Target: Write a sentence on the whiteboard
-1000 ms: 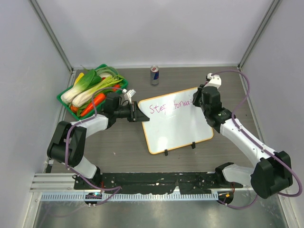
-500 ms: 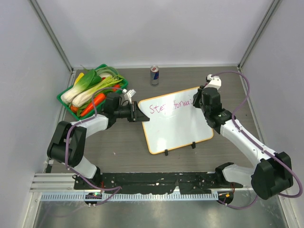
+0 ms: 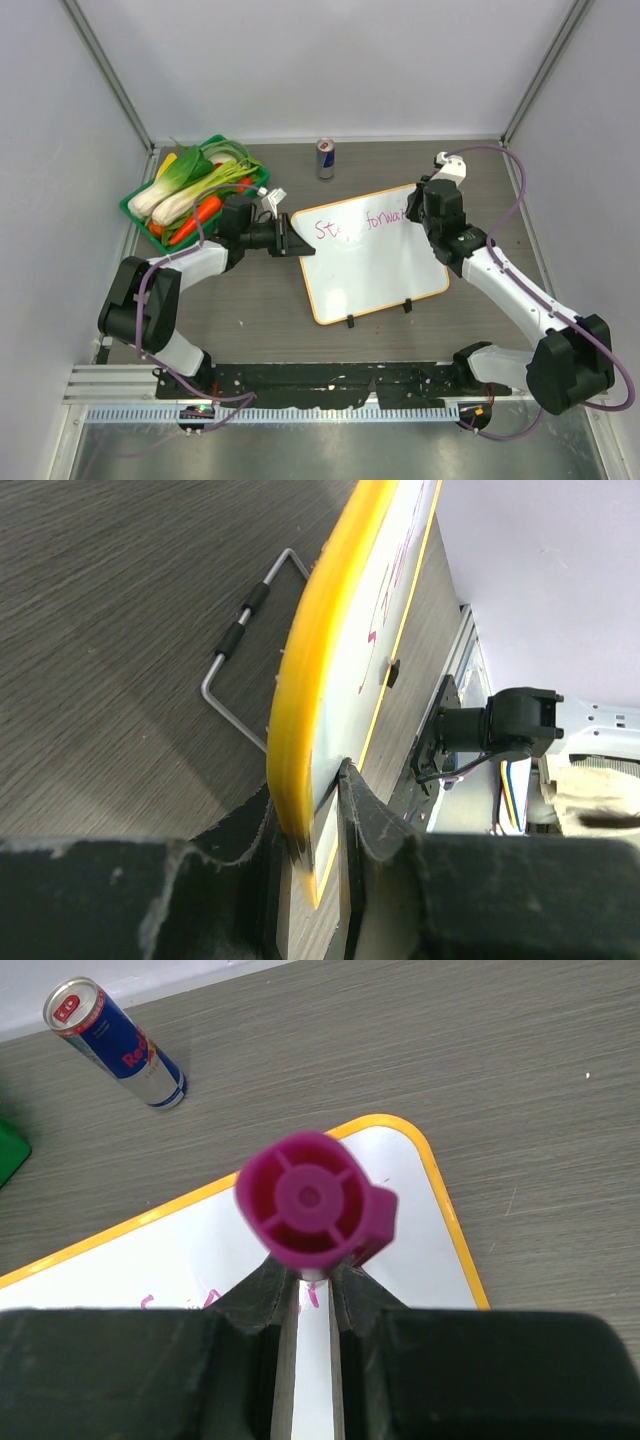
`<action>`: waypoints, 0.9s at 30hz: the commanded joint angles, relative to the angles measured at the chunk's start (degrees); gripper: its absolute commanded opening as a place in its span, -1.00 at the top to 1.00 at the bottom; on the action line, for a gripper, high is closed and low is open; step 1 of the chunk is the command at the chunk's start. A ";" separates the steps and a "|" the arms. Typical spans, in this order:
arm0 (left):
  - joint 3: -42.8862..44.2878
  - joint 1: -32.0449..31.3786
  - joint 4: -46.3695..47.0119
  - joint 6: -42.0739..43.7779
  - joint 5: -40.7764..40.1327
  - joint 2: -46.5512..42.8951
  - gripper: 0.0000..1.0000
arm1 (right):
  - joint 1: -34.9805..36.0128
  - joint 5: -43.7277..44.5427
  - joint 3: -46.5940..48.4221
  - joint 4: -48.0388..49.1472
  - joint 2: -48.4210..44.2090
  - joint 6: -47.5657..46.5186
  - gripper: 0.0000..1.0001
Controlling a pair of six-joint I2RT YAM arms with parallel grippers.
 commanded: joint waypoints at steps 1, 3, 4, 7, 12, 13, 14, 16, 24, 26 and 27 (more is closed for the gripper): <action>-2.19 -2.33 -5.81 6.92 -5.95 0.66 1.00 | -0.29 2.99 2.89 2.01 1.06 0.28 0.97; -2.11 -2.33 -5.81 6.92 -5.95 0.57 1.00 | -0.38 3.43 3.15 1.93 1.14 0.36 0.97; -2.11 -2.33 -5.81 7.01 -5.95 0.57 1.00 | -0.55 3.44 3.16 1.92 1.14 0.54 0.97; -2.11 -2.33 -5.72 6.92 -5.95 0.66 1.00 | -0.47 3.35 3.50 1.92 1.67 0.54 0.97; -2.11 -2.33 -5.72 7.10 -5.94 0.66 1.00 | -0.64 3.79 3.33 1.57 2.11 0.72 0.97; -2.11 -2.33 -5.72 7.01 -5.95 0.66 1.00 | -0.64 3.79 3.16 1.40 2.02 0.80 0.97; -2.02 -2.33 -5.72 7.10 -5.86 0.75 1.00 | -0.64 3.79 2.98 1.22 1.94 0.89 0.97; -1.93 -2.42 -5.72 7.01 -5.86 0.84 1.00 | -0.73 3.87 2.63 0.96 1.67 0.81 0.97; -1.93 -2.33 -5.81 7.10 -5.86 0.92 1.00 | -0.99 2.47 1.13 0.52 0.18 1.16 0.97; -2.02 -2.33 -5.81 7.01 -5.95 0.75 1.00 | -0.99 2.38 0.96 0.52 -0.17 1.16 0.97; -2.11 -2.33 -5.81 6.92 -5.95 0.75 1.00 | -0.99 2.29 0.87 0.52 -0.17 1.24 0.97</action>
